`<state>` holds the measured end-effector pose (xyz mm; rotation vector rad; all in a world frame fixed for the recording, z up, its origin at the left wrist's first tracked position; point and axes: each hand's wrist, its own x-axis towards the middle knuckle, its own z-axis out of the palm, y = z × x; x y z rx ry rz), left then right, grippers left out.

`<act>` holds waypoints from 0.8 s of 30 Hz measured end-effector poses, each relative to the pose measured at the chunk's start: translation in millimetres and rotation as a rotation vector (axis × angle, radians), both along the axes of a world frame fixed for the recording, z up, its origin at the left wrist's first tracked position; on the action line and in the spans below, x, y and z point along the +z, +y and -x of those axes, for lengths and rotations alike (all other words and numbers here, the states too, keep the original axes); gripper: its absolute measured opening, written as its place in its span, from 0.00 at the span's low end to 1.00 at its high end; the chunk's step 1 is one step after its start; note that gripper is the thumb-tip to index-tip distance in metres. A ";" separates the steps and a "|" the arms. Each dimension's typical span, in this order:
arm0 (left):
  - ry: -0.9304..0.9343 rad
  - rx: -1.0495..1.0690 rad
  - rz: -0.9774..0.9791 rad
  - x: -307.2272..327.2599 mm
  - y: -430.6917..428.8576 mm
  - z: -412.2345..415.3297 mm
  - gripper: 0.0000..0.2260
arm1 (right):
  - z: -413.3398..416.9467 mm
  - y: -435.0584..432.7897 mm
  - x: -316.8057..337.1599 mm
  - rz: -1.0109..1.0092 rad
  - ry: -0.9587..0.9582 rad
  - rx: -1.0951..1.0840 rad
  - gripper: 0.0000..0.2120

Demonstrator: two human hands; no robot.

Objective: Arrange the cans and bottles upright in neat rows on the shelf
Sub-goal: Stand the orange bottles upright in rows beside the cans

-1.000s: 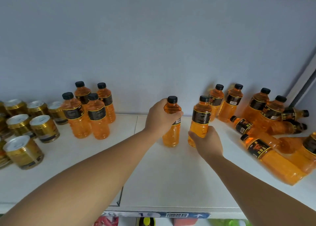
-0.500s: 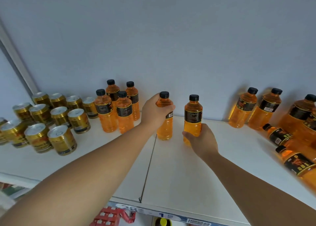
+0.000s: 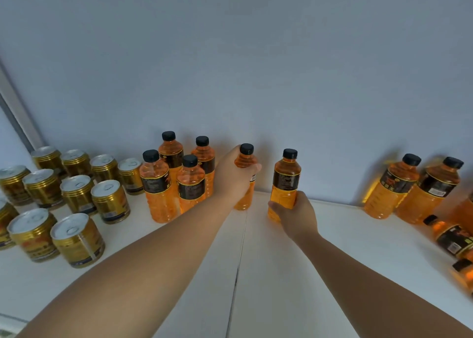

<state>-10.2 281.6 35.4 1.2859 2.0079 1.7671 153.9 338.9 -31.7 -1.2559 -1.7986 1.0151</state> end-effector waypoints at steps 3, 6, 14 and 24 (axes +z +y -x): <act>0.023 0.014 -0.007 -5.0 4.9 1.8 0.08 | 9.0 9.2 -1.7 0.006 0.001 0.036 0.18; 0.072 0.009 -0.009 -10.9 6.2 4.6 0.11 | 16.8 18.2 -4.0 -0.014 -0.056 0.084 0.19; 0.128 -0.003 0.020 -17.9 7.0 13.4 0.17 | 29.9 29.2 -5.0 -0.091 -0.086 0.154 0.16; 0.157 -0.026 0.038 -17.7 7.2 14.1 0.22 | 28.0 33.4 -3.9 -0.105 -0.136 0.195 0.15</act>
